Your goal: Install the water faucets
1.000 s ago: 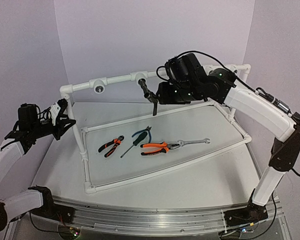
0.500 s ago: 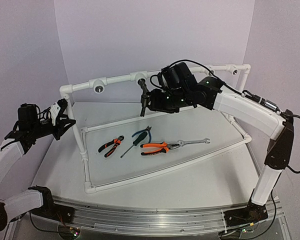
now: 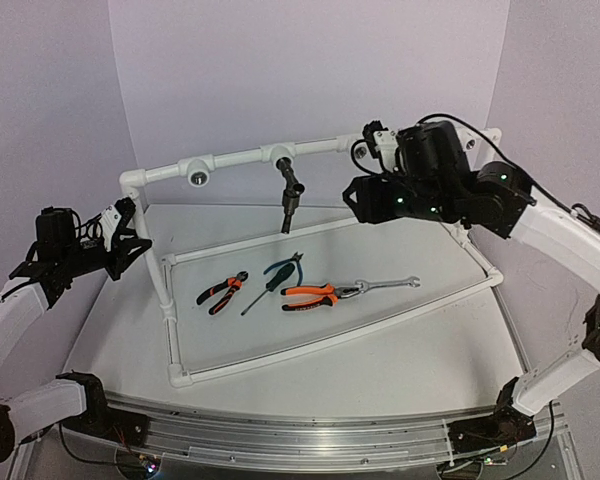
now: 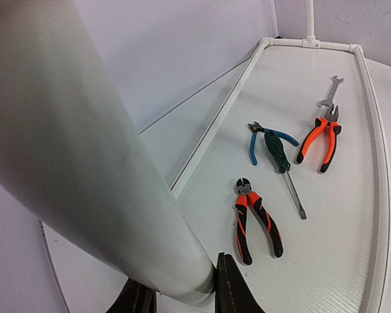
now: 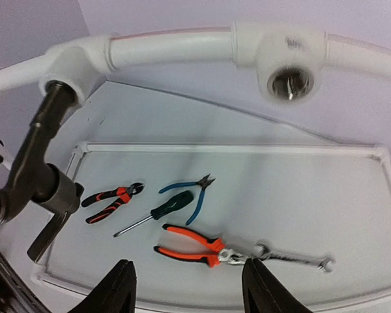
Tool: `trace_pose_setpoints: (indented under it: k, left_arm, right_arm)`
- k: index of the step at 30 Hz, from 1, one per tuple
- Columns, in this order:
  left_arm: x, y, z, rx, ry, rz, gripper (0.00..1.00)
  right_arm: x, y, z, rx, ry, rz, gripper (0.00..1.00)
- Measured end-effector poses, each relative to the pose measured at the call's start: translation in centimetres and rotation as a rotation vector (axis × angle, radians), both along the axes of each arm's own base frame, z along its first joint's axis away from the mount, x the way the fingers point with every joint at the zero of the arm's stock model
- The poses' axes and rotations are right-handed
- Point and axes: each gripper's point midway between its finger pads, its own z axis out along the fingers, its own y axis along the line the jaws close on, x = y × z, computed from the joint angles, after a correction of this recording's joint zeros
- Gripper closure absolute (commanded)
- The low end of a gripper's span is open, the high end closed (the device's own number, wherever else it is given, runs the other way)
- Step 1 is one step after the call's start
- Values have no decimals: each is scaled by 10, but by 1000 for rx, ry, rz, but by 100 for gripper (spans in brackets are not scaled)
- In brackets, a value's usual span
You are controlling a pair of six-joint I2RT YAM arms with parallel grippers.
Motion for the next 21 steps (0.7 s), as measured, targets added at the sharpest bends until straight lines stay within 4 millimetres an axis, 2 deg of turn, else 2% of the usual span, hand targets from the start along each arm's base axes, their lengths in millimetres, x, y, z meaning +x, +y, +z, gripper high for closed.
trace_pose_setpoints:
  k: [3, 6, 10, 15, 18, 21]
  left_arm:
    - [0, 0, 0, 0, 1, 0, 100]
    - [0, 0, 0, 0, 2, 0, 100]
    - [1, 0, 0, 0, 9, 0, 100]
    - [3, 0, 0, -1, 27, -2, 100]
    - [3, 0, 0, -1, 38, -3, 100]
    - [4, 0, 0, 2, 43, -4, 100]
  right_arm:
    - [-6, -13, 26, -142, -152, 86, 28]
    - [-10, -8, 36, -376, -320, 208, 19]
    - [-21, 21, 38, -763, -629, 407, 15]
    - [-24, 60, 27, -1187, -920, 595, 13]
    - [-27, 69, 26, -1325, -988, 669, 9]
    - [-33, 80, 46, -1427, -1062, 720, 7]
